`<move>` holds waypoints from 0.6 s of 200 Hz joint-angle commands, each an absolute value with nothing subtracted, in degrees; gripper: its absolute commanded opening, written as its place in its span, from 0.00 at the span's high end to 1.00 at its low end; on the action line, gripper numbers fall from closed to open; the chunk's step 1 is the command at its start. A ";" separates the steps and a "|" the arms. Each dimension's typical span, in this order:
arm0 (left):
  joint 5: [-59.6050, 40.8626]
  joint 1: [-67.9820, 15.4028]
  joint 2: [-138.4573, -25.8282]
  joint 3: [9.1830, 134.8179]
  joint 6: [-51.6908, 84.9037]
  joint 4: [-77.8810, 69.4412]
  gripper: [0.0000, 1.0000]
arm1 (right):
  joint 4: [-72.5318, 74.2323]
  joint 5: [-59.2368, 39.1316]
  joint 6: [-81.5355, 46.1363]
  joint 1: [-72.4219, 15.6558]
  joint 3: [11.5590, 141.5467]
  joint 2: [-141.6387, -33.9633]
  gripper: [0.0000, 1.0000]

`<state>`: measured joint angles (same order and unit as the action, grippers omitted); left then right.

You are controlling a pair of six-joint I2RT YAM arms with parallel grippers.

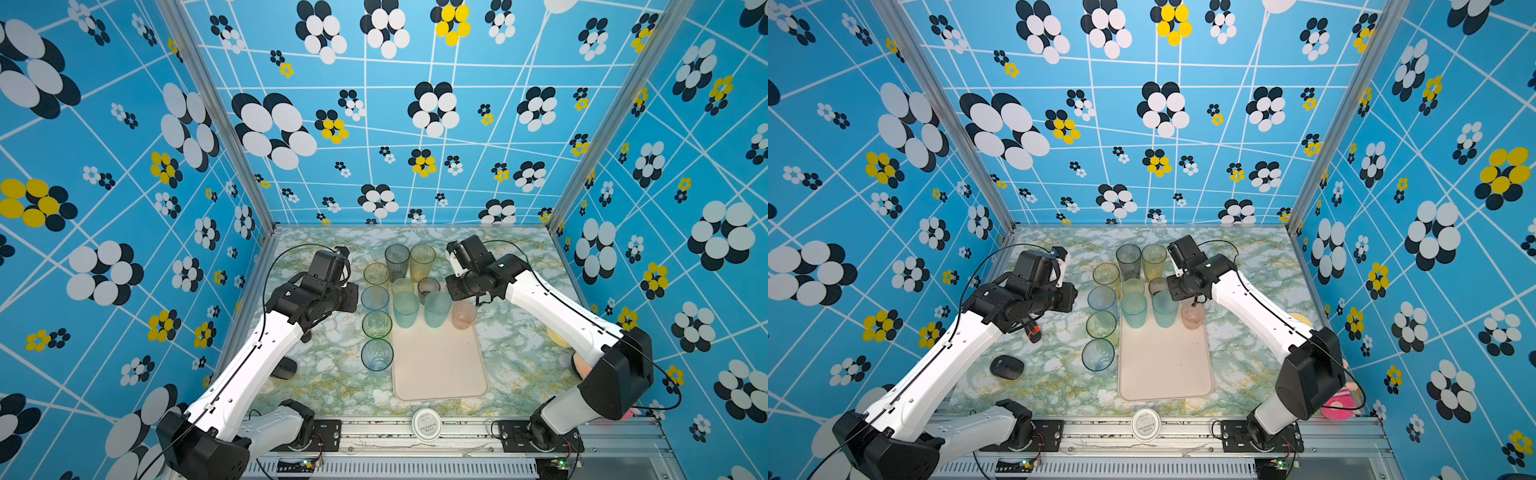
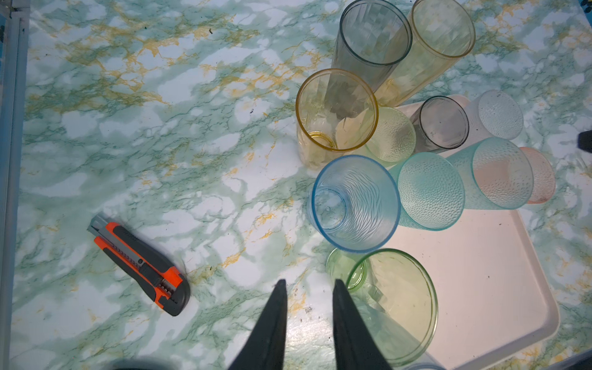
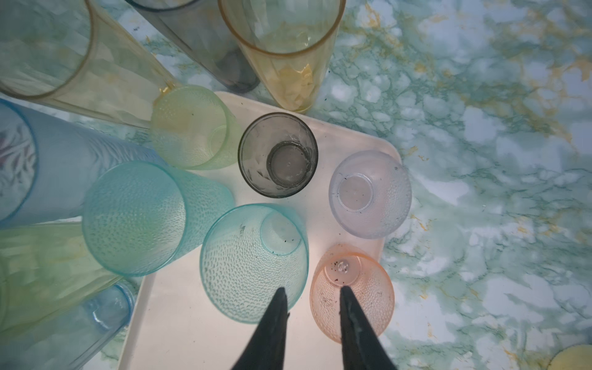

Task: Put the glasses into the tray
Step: 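Raise the right gripper and swing it toward the clear blue-rimmed glass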

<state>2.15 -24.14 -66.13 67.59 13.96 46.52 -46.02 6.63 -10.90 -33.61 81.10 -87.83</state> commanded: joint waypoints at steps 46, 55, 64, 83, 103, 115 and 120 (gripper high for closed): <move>9.40 -24.48 -58.07 56.83 16.34 34.04 0.73 | -54.82 1.41 -9.56 -43.21 81.49 -78.63 0.73; 9.45 -24.60 -56.84 55.11 17.15 31.76 0.73 | -56.36 2.11 -10.61 -45.78 81.86 -78.08 0.72; 9.70 -24.63 -55.52 53.84 17.78 30.20 0.73 | -57.43 2.41 -11.92 -48.65 82.23 -77.58 0.72; 10.49 -24.72 -53.27 52.91 18.02 29.31 0.73 | -58.41 2.50 -15.11 -54.93 82.74 -77.33 0.72; 11.77 -24.86 -51.28 53.09 17.67 29.80 0.73 | -59.41 5.28 -18.38 -61.23 84.47 -78.95 0.72; 12.65 -24.88 -48.94 52.46 17.67 28.88 0.73 | -59.58 6.12 -19.76 -64.32 85.68 -80.79 0.72; 13.09 -24.87 -47.78 52.17 17.62 28.39 0.73 | -59.59 6.68 -20.32 -65.36 86.35 -81.67 0.72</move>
<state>10.02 -24.51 -52.03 53.15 16.99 31.99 -56.99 3.57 -15.53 -61.23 82.87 -79.15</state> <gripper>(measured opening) 0.268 0.279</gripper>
